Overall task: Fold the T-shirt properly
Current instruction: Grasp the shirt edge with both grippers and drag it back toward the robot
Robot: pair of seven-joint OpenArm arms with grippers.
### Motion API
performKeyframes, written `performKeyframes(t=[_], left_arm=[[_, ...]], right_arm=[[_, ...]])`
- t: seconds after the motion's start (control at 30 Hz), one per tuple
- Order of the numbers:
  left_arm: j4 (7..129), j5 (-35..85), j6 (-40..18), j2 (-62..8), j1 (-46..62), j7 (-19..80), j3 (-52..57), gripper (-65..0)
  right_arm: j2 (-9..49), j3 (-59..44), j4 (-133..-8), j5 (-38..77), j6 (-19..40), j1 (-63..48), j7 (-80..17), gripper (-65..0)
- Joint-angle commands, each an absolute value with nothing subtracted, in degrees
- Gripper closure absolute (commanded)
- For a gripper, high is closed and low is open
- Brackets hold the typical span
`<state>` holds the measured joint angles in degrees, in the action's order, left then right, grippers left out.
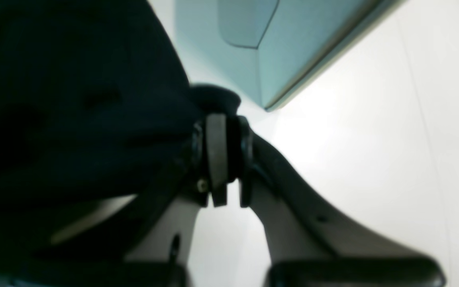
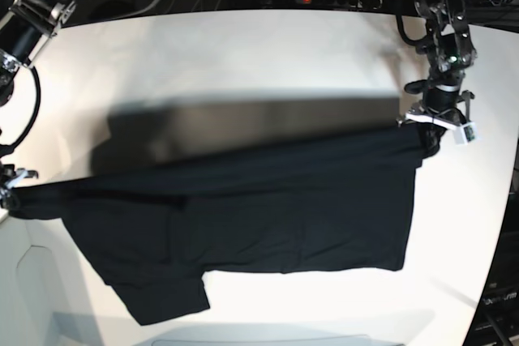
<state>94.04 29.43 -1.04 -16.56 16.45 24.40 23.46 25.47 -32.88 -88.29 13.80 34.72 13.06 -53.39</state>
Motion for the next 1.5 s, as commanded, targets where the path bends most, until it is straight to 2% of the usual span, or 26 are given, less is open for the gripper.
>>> performKeyframes(t=[0.0,0.13,0.37,0.53,0.67,0.83,1.07,1.47], left_arm=[[95.08,28.79,-0.04,-17.63,16.22,22.73,24.04,-0.3],[95.96,28.79,0.13,-17.89,16.04,22.99,24.04,-0.3],[99.3,28.79,0.22,-18.07,16.31,22.99,24.31,-0.3],[101.49,29.23,-0.13,-16.66,16.31,23.08,30.11,-0.3],[103.34,29.23,-0.22,-14.81,17.36,23.16,33.98,-0.3],[106.07,29.32,-0.22,-13.23,23.16,25.19,33.89,-0.3],[104.92,28.79,-0.31,-9.01,31.34,24.66,34.07,-0.3],[100.97,28.79,-0.31,-9.54,34.15,24.92,34.07,-0.3]], right_arm=[[26.68,-33.63,-89.01,13.32,34.42,13.76,-52.53,0.0],[24.66,-37.14,-89.8,13.05,34.42,15.96,-52.79,0.0],[24.57,-36.0,-89.45,13.05,34.33,14.29,-52.44,0.0],[24.13,-40.57,-89.45,13.05,34.33,13.93,-52.62,0.0],[23.96,-41.54,-90.86,13.23,34.33,8.57,-52.53,0.0],[23.78,-41.19,-92.09,13.14,34.33,0.84,-52.35,0.0],[23.16,-42.68,-92.18,13.14,34.33,-4.26,-52.26,0.0],[22.81,-42.77,-92.18,13.05,34.33,-15.78,-52.26,0.0]])
